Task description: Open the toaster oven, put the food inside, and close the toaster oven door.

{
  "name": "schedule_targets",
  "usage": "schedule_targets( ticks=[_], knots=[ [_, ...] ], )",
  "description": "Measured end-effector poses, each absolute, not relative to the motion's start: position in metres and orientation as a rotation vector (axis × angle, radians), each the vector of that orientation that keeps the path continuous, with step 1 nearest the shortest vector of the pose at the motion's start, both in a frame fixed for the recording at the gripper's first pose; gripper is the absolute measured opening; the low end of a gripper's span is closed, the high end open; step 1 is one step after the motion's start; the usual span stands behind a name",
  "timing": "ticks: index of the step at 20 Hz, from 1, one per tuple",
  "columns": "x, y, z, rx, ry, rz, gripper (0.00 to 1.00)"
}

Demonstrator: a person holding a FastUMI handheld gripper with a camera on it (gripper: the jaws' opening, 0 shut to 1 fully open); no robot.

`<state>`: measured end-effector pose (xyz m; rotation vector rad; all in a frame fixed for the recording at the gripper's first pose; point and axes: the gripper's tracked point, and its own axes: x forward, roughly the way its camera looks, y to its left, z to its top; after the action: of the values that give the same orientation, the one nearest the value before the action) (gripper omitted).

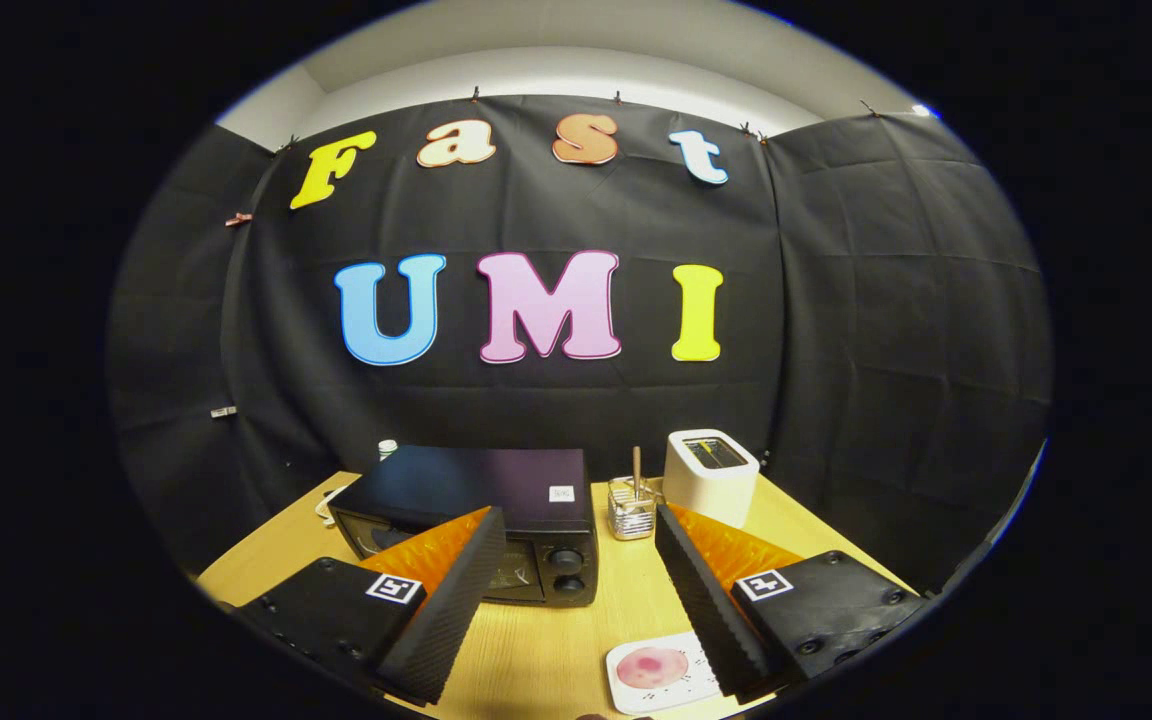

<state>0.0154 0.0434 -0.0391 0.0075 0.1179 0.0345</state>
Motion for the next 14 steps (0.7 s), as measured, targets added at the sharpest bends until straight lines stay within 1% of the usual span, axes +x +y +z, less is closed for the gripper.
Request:
schedule_targets(
  ticks=[8,14],
  knots=[
    [0.033,0.113,-0.053,-0.01,0.154,0.114,0.99],
    [0.051,0.142,-0.07,-0.015,0.178,0.131,0.99]
  ],
)
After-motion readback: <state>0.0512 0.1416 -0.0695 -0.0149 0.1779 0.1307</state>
